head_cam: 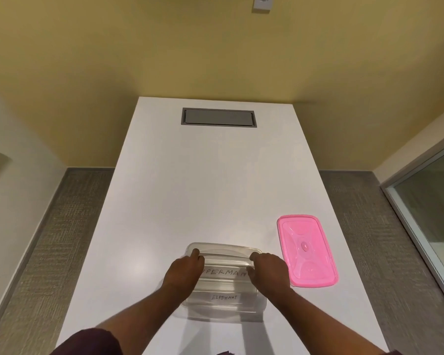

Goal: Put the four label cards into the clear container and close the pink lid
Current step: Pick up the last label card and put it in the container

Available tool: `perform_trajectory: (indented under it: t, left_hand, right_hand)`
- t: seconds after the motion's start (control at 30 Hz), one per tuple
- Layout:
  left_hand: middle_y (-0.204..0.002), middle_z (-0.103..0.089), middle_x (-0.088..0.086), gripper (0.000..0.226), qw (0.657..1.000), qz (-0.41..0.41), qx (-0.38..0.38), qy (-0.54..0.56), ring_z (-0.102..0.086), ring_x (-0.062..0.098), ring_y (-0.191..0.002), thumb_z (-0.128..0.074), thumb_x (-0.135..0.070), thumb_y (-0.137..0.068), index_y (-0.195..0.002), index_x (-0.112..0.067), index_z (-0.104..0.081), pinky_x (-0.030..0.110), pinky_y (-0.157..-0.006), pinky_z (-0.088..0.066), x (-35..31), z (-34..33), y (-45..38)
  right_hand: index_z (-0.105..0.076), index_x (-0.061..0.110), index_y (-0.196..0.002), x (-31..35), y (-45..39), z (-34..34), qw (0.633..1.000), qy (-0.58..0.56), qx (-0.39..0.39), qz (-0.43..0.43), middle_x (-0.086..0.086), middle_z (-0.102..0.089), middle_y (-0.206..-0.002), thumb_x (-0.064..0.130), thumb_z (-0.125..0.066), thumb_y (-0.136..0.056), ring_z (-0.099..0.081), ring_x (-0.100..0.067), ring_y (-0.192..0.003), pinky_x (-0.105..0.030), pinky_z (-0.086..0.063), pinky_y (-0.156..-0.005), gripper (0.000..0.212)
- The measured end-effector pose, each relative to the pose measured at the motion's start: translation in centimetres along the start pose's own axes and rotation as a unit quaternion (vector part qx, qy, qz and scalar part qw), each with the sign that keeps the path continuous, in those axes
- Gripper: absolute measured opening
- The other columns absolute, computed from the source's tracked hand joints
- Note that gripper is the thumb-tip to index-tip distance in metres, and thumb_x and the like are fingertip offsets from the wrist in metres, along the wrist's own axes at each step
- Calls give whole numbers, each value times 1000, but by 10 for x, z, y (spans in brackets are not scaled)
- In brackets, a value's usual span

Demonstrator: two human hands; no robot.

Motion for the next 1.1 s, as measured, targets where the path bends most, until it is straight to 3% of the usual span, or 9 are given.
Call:
perform_trajectory:
  t: [0.13, 0.23, 0.3, 0.4, 0.57, 0.83, 1.1]
  left_hand:
    - [-127, -46, 9, 47, 999, 16, 0, 28, -67, 33, -84, -57, 12, -76, -118, -9, -51, 38, -60, -42, 3, -6, 8]
    - [-128, -45, 9, 48, 999, 20, -7, 36, -66, 34, -86, -55, 10, -77, -120, -9, -51, 39, -61, -42, 1, -8, 14]
    - [-129, -45, 8, 49, 999, 31, -11, 40, -67, 34, -86, -55, 11, -77, -122, -9, -51, 39, -61, -43, 2, -6, 18]
    - [-130, -45, 6, 50, 998, 39, -17, 50, -67, 33, -87, -55, 11, -78, -123, -11, -50, 38, -62, -43, 2, -7, 26]
    - [-132, -45, 5, 46, 996, 38, -32, 68, -65, 31, -95, -49, 6, -85, -127, -12, -48, 38, -69, -50, 1, -9, 38]
    - [-132, -44, 4, 43, 996, 38, -26, 73, -65, 31, -98, -50, 2, -84, -125, -13, -51, 42, -72, -55, -1, -18, 47]
    - [-131, -48, 5, 38, 999, 17, -42, 15, -63, 30, -102, -48, -10, -88, -126, -16, -51, 39, -76, -47, -2, -12, 46]
  right_hand:
    - [-72, 35, -112, -14, 11, 10, 995, -90, -43, -29, 10, -77, -100, 39, -61, -92, -71, -15, -97, -30, -54, -79, 23]
    - [-72, 32, -102, -19, 25, 17, 985, -143, -76, -51, 11, -66, -97, 26, -69, -87, -66, -14, -78, -30, -54, -63, 16]
    - [-68, 29, -106, -24, 32, 15, 980, -165, -80, -82, 6, -56, -104, 20, -74, -83, -62, -15, -70, -30, -52, -57, 25]
    - [-62, 29, -118, -30, 36, 10, 971, -201, -71, -105, 2, -56, -113, 20, -73, -86, -68, -17, -74, -33, -57, -64, 35]
    - [-62, 28, -121, -28, 33, 8, 966, -232, -70, -89, 4, -64, -105, 16, -70, -89, -66, -15, -87, -34, -56, -77, 35]
    - [-62, 25, -121, -28, 25, 6, 970, -225, -47, -74, 2, -64, -108, 13, -70, -89, -65, -16, -95, -33, -54, -81, 35]
    - [-61, 28, -119, -29, 26, 3, 966, -248, -30, -63, 4, -62, -104, 18, -72, -89, -66, -15, -96, -28, -51, -79, 33]
Point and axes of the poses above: each hand's wrist, its own y-axis away from the middle knuckle, its own z-axis out of the back of the hand, x = y × z, the point moved 7 cm from there along -y, towards the middle knuckle
